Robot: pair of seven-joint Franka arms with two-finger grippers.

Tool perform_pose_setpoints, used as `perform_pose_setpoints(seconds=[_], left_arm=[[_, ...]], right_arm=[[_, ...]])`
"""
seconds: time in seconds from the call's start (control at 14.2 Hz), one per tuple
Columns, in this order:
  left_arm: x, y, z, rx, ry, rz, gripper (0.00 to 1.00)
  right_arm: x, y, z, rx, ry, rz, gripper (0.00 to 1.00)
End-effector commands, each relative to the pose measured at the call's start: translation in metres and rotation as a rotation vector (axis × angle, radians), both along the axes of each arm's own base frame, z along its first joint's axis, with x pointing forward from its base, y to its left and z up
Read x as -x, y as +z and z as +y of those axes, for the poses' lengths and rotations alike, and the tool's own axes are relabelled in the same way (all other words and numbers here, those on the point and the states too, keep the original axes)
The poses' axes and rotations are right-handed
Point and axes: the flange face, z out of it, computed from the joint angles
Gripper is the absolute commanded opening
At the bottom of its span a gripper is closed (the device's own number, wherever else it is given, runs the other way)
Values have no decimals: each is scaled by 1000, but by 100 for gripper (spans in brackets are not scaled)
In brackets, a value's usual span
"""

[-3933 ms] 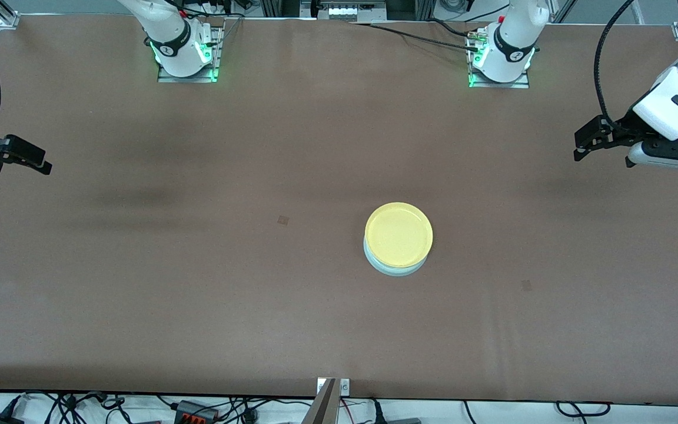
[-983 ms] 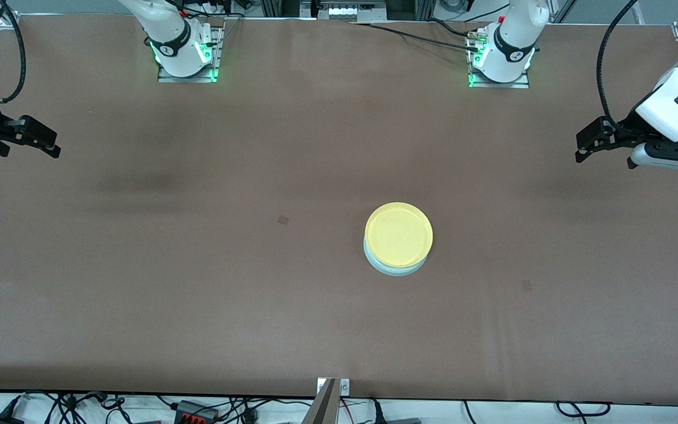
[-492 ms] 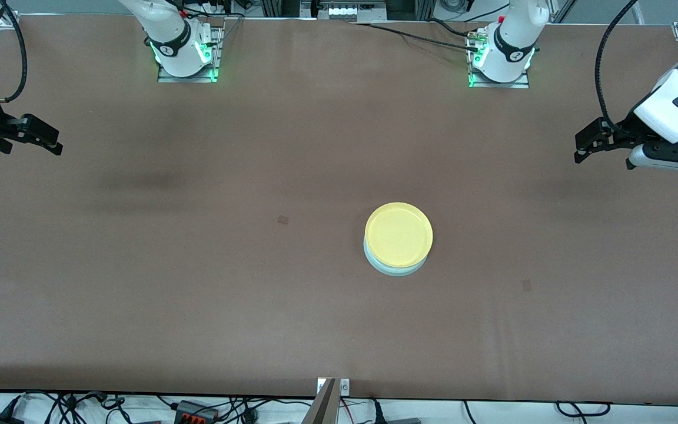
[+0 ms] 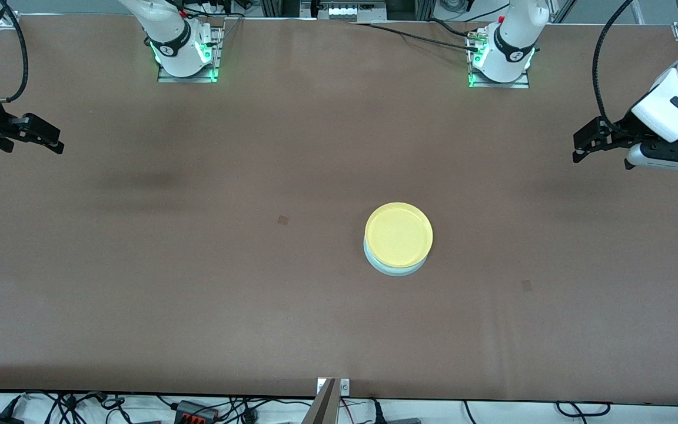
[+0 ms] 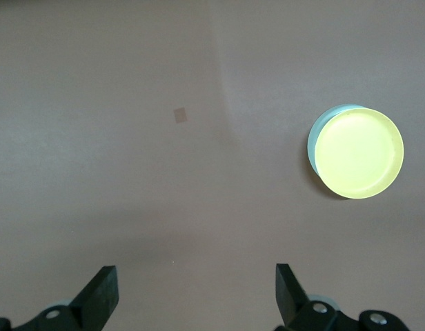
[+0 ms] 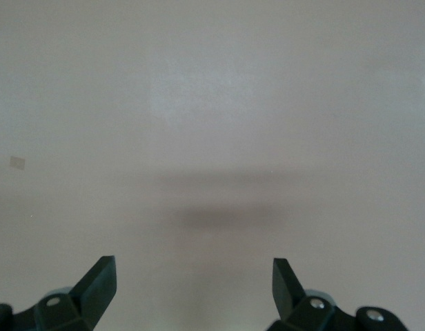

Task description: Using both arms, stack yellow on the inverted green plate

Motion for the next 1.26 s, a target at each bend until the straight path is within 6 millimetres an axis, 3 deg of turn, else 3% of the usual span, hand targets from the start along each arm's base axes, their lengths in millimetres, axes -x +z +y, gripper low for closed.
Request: perform_pose_setpoints(seconds=[0.0, 0.42, 1.19], left_arm=[[-12, 3, -3, 9, -16, -3, 100], [-18, -8, -3, 9, -13, 23, 100], [-19, -7, -2, 4, -5, 17, 100]], right_arm=[[6, 4, 4, 9, 3, 5, 100], [4, 2, 1, 17, 3, 0, 100], [3, 2, 0, 17, 3, -4, 100]])
